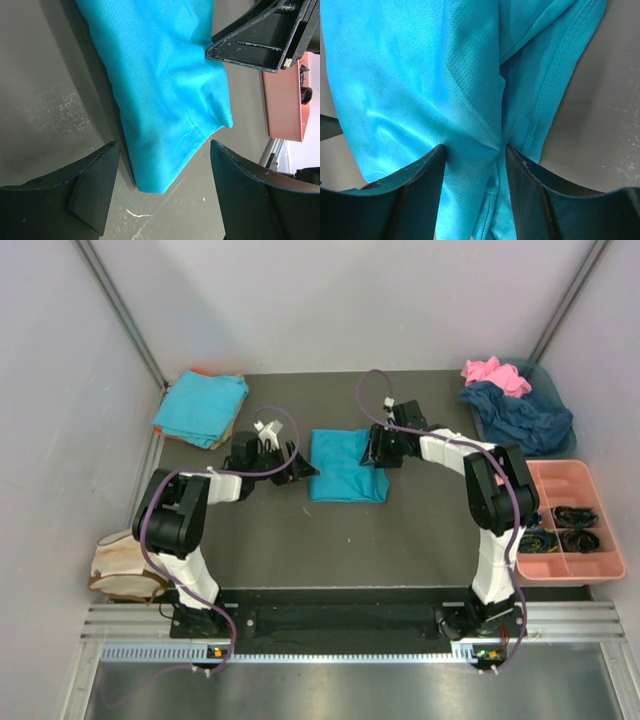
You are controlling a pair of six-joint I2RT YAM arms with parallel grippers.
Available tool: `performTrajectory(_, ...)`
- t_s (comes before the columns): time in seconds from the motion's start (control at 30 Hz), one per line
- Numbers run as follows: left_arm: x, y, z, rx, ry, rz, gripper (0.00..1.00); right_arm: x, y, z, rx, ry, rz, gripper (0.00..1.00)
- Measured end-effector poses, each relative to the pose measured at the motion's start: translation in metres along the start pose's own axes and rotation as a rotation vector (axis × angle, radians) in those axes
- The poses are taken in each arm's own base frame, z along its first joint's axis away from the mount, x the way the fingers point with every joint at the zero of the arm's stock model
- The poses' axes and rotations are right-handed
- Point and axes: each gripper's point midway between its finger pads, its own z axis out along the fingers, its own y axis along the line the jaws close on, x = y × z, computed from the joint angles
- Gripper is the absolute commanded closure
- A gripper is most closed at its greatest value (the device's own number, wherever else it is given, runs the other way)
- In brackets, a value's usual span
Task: Fold and stack the t-shirts
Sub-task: Fold the tshirt
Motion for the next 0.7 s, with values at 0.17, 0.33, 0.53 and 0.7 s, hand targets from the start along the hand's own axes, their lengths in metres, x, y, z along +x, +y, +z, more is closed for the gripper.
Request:
performTrajectory(0.17, 0.001, 0.003, -0.002, -0.002, -0.001, -0.013, 0.22, 0.004, 0.003, 0.004, -0.014, 0.012, 0.0, 0.88)
performTrajectory(0.33, 0.0, 0.005, -0.004, 0.001, -0.011, -0.015, 0.22, 0.005, 0.008, 0.005, -0.036, 0.018, 0.009, 1.0)
performTrajectory(0.53, 0.0, 0.006, -0.005, 0.008, -0.017, -0.015, 0.22, 0.006, 0.011, 0.005, -0.051, 0.022, 0.007, 1.0)
performTrajectory(0.7, 0.0, 0.005, -0.004, 0.018, -0.014, -0.023, 0.22, 0.002, 0.017, -0.004, -0.062, 0.011, 0.002, 1.0)
